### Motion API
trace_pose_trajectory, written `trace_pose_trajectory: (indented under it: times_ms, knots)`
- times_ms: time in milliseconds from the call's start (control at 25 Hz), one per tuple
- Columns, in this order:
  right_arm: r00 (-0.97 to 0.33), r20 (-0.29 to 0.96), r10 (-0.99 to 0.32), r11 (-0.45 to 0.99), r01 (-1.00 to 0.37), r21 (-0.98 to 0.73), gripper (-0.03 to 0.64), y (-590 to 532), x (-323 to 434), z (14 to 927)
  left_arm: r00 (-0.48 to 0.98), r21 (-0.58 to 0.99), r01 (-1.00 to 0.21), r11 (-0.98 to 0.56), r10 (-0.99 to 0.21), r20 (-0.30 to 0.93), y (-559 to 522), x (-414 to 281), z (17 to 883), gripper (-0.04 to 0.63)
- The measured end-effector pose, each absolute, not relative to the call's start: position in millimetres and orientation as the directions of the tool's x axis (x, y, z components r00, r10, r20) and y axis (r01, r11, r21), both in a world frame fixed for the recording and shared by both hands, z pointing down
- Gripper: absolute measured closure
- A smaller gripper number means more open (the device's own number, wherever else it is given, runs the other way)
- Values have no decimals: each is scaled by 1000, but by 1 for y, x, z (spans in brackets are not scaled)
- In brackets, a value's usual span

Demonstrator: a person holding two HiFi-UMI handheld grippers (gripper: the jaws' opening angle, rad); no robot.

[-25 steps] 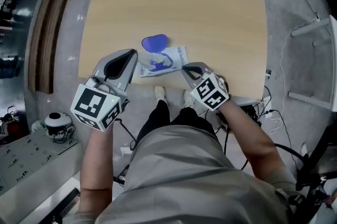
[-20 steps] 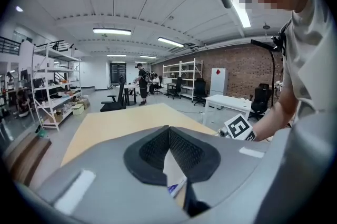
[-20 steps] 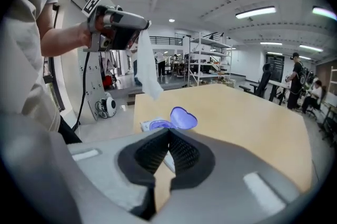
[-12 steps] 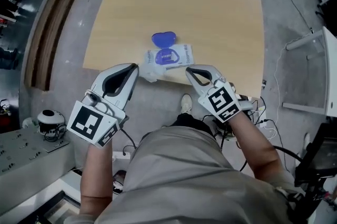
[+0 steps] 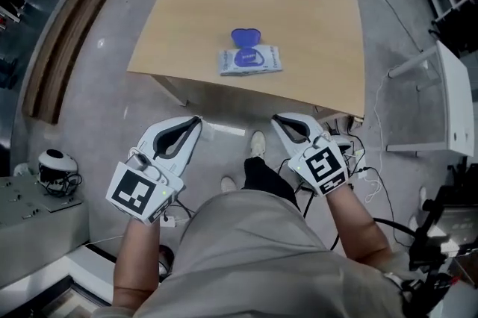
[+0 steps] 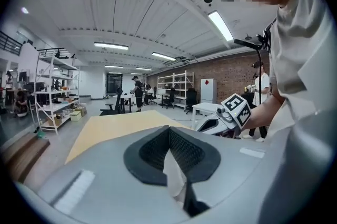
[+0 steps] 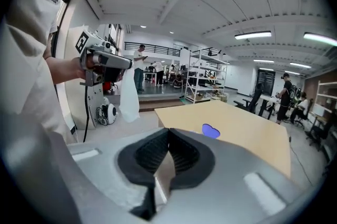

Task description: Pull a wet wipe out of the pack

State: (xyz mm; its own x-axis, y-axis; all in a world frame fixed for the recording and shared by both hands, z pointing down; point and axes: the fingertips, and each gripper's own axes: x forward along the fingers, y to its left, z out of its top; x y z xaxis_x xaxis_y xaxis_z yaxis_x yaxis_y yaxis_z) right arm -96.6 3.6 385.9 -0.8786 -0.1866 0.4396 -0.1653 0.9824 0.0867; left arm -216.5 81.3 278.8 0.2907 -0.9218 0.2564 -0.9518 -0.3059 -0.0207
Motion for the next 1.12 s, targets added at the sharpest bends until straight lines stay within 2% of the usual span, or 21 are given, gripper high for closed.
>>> trace_pose_trajectory:
  times_ms: [320, 520, 1000, 1120]
  knots:
    - [-865, 456, -208, 978, -192, 81, 615, 98, -42, 368, 356, 15, -932, -363, -902, 244, 165, -164, 285, 588]
    - [-901, 396, -177, 984, -157, 82, 615, 138, -14, 337, 342, 0, -936, -352, -910, 236, 204, -128, 278, 588]
    - [-935, 346, -76, 995, -48, 89, 615, 182, 150, 326, 229, -4, -972, -234, -952, 201, 257, 35, 257, 588]
    - [-940, 339, -45, 997, -21, 74, 614, 201, 185, 330, 212, -10, -976, -219, -951, 224, 280, 73, 262, 588]
